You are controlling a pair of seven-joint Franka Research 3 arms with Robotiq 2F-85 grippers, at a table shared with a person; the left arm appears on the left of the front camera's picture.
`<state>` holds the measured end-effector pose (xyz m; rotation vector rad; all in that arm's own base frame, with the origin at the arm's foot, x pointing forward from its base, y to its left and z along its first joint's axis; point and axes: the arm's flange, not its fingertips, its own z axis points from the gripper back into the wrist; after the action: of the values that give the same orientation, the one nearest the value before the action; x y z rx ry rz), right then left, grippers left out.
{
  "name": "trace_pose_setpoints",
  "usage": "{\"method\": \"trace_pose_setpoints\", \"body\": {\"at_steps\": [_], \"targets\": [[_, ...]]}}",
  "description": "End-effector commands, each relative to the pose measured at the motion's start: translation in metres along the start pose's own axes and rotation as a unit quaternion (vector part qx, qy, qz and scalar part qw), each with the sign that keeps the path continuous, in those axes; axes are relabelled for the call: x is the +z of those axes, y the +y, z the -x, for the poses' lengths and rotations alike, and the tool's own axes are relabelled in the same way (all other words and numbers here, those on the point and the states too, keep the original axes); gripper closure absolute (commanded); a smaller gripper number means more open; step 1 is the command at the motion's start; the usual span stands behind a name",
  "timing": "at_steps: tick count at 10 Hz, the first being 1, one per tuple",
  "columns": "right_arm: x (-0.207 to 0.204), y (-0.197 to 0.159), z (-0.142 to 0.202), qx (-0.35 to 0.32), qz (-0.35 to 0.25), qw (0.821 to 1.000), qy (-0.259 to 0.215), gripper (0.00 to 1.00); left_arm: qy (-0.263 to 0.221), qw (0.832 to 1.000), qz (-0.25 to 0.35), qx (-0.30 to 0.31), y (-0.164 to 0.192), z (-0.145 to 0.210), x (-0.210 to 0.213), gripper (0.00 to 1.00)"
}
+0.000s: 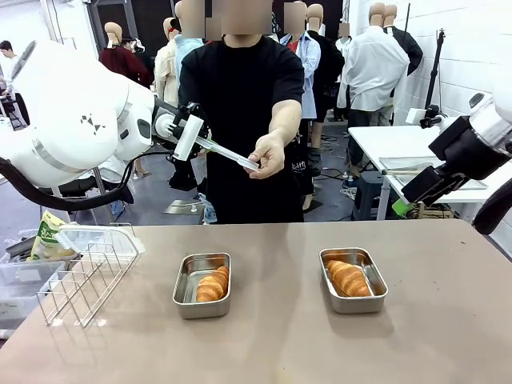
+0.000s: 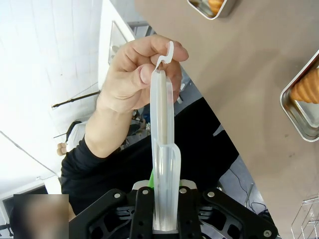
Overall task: Place the bread in airtight containers.
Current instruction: Release when the human grabs the Airtight Container lid.
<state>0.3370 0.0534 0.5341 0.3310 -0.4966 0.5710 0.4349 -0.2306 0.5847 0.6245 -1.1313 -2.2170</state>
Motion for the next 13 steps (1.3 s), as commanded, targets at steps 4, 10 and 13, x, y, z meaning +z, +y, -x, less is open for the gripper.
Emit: {"method": "trace_pose_setpoints", "body": {"at_steps": [4,10,13], "targets": [[-0.0010,-0.0002,0.0001,-0.002,-0.007,1.000,-0.002,0.00,0.002,1.000,-0.002,-0.002,0.0025,0.0011,0.0022,1.00],[-0.0010,-0.0002,0.0001,-0.002,-0.007,1.000,-0.002,0.00,0.000,1.000,-0.015,-0.022,-0.0008,0.0009,0.0025,0.59],[-0.0010,-0.0002,0.0001,-0.002,-0.007,1.000,-0.002,0.00,-0.006,0.999,-0.014,-0.028,0.0010,0.0048,0.0008,0.00]]}}
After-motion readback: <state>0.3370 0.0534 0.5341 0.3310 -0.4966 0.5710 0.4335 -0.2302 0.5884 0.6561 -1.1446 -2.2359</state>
